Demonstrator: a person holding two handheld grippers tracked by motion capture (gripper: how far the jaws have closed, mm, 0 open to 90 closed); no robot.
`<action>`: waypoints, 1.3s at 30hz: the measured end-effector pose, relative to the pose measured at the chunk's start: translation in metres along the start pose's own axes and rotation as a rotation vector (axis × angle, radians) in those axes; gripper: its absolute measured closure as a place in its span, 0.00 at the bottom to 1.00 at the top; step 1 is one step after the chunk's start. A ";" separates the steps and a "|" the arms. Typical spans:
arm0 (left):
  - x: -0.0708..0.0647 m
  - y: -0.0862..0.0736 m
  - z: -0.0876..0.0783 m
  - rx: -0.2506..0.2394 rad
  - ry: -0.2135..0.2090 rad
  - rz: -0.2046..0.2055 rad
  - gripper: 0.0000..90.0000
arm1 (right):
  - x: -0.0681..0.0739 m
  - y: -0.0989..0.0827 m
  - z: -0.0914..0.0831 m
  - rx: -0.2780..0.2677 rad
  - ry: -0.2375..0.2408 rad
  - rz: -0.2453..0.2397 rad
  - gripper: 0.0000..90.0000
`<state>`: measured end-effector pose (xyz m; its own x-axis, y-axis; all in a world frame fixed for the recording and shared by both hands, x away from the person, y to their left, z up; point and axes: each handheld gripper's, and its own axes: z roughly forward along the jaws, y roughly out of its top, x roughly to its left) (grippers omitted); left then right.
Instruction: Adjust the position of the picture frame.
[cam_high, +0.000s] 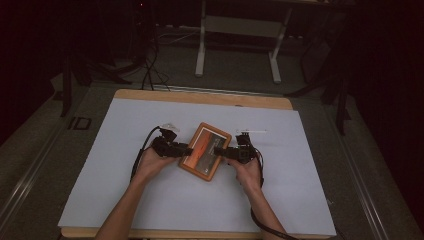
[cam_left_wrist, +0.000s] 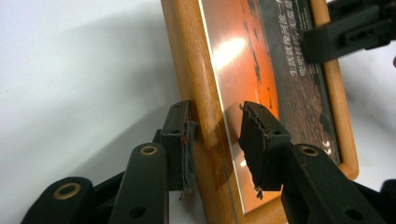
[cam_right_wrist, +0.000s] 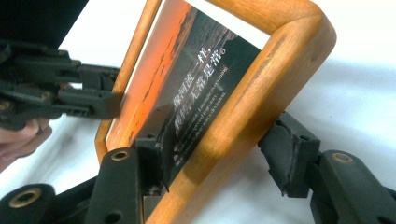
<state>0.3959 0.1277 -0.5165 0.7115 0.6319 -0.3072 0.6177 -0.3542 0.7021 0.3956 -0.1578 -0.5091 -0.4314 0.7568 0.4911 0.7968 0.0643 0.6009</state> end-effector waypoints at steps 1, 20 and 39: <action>-0.001 -0.001 0.000 0.007 -0.003 0.002 0.71 | -0.001 0.001 0.000 0.004 0.001 0.006 0.51; -0.031 -0.024 0.001 0.011 -0.076 0.004 0.68 | -0.012 0.014 0.002 0.055 -0.063 -0.024 0.51; -0.059 -0.021 0.009 -0.021 -0.082 0.131 0.76 | -0.013 -0.003 -0.003 0.041 -0.022 0.001 0.55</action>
<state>0.3438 0.0914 -0.5193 0.8112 0.5226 -0.2624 0.5110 -0.4153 0.7526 0.3977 -0.1699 -0.5154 -0.4217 0.7712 0.4769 0.8139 0.0901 0.5739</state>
